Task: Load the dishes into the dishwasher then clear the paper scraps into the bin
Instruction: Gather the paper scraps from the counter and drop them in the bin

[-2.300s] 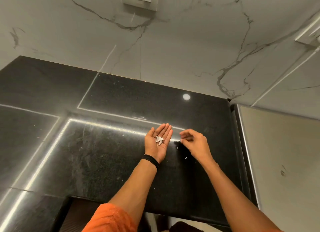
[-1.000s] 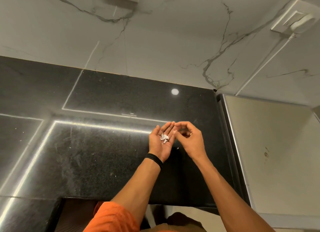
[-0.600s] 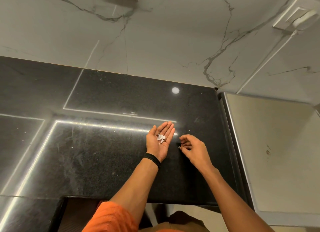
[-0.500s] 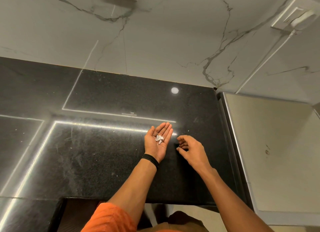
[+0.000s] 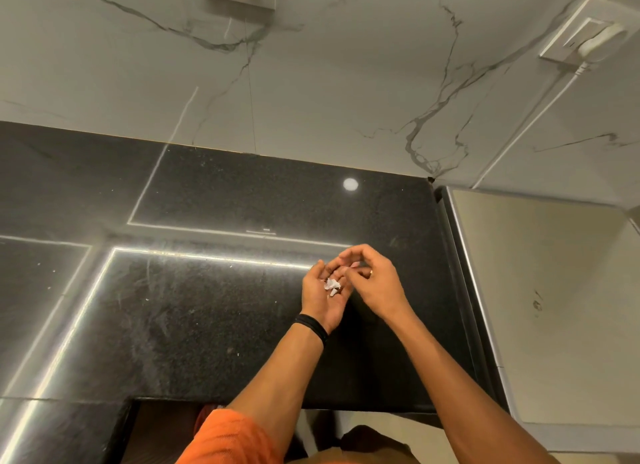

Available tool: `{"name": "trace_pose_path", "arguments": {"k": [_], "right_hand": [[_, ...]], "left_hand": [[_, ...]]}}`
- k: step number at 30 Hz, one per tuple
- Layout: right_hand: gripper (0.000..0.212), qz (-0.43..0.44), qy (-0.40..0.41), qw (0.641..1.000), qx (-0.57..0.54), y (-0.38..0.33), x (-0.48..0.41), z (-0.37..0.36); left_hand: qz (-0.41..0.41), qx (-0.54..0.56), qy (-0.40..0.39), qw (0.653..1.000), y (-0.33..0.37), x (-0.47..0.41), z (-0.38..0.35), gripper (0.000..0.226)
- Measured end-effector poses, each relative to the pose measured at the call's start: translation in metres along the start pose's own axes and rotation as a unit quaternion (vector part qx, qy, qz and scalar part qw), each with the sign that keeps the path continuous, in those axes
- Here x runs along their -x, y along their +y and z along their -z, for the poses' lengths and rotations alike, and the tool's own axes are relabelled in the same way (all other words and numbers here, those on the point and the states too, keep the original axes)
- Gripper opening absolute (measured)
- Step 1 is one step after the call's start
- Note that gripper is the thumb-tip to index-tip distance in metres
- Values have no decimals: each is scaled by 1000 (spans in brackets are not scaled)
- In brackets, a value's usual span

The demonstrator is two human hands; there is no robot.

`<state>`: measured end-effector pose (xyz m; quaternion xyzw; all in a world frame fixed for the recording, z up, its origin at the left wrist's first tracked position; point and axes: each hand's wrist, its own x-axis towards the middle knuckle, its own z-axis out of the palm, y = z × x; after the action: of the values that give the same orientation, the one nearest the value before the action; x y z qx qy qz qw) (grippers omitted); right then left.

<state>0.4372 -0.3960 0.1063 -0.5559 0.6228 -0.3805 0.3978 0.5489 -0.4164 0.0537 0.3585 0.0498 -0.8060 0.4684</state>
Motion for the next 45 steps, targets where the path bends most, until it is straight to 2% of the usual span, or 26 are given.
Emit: {"name": "trace_pose_path", "arguments": {"k": [7,11,14,19,22,27,33,35,37,39,42,45], "right_hand": [[32,49,10,996,74,2,-1,9],[25,23,112,993,12,16,-12,33],[25,-20,138,989,49,40,-24,60],[36,-50,52,987,147,77,-35,82],[41,-17,3,986,168,85,-38,77],[39,47,-33,977,208,88,-48,73],[35,136,-84,939,303,90,-65,78],[32,140,-114,929,324,88,-72,78],[34,78,-131,950,273,87,-76,81],[39,10,-126,979,161,90,-70,85],[39,9,-104,992,74,103,-47,92],[32,26,-126,988,83,108,-23,90]], "left_hand": [[4,8,-33,999,1,1,-13,51],[12,43,-18,999,1,-1,-13,48],[-5,66,-8,998,3,1,-12,47],[-49,84,13,995,8,6,-6,46],[-73,94,28,992,7,9,-4,46],[-114,107,45,987,-1,19,-3,45],[-143,127,61,980,-15,27,-2,45],[-154,140,63,976,-21,27,-2,45],[-162,149,62,973,-27,26,-3,45],[-171,154,62,971,-31,27,-2,45],[-185,163,64,967,-38,28,5,45],[-198,172,67,963,-49,28,9,45]]}}
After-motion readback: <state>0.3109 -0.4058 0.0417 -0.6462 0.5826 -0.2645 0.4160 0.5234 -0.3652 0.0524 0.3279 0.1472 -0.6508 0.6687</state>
